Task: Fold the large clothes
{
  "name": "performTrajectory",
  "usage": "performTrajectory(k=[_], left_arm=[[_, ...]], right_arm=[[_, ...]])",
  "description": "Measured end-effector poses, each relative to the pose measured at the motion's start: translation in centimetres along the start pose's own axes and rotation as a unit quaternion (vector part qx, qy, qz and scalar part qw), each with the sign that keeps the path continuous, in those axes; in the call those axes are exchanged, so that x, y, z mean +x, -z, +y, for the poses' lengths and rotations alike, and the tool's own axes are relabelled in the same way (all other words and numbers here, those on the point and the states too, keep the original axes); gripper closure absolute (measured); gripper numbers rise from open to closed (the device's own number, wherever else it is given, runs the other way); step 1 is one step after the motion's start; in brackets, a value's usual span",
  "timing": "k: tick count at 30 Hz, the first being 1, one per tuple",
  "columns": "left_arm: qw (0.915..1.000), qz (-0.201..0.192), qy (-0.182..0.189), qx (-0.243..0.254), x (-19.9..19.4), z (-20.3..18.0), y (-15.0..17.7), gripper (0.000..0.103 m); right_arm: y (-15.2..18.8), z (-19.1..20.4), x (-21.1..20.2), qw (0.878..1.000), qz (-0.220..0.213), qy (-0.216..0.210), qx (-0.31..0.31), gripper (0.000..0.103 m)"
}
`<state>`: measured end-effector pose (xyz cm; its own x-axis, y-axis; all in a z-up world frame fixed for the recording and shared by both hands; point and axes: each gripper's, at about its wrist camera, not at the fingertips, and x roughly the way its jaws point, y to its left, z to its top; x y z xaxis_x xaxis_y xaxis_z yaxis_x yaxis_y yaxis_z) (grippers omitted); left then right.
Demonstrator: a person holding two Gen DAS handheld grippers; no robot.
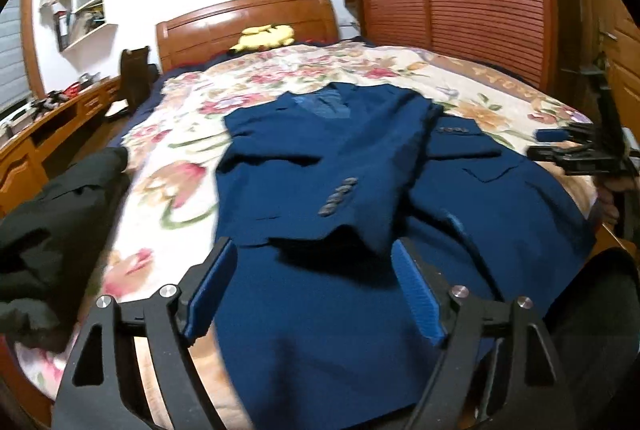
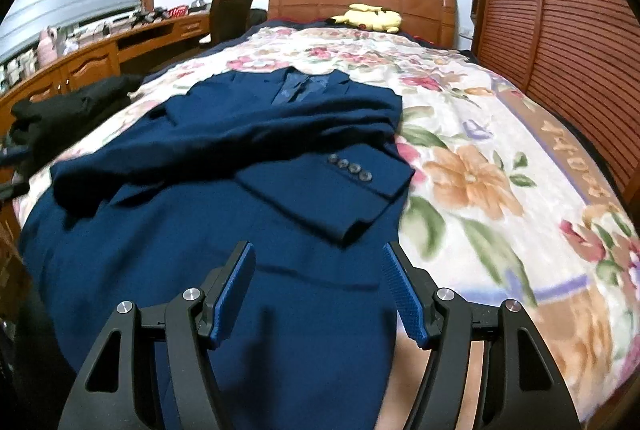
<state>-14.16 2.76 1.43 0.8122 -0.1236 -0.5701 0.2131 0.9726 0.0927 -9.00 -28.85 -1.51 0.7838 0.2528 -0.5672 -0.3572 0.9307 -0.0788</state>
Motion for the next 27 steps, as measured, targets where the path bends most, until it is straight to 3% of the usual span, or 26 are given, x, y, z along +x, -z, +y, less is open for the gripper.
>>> performTrajectory(k=[10,20,27], left_arm=[[0.998,0.032,-0.03,-0.045,0.3,4.2,3.5,0.023],[0.9937,0.07,-0.034,-0.081,2.4,6.8,6.8,0.023],[0.9931,0.067,-0.02,-0.094,2.0,6.9,7.6,0.023]], right_arm=[[1.6,-0.8,-4.6,1.0,-0.002,0.004,-0.007,0.035],[3.5,-1.5,-2.6,0.999,0.038,-0.006,0.006,0.035],[4.7,-1.4,-1.4,0.998,0.06,-0.012,0.017,0.035]])
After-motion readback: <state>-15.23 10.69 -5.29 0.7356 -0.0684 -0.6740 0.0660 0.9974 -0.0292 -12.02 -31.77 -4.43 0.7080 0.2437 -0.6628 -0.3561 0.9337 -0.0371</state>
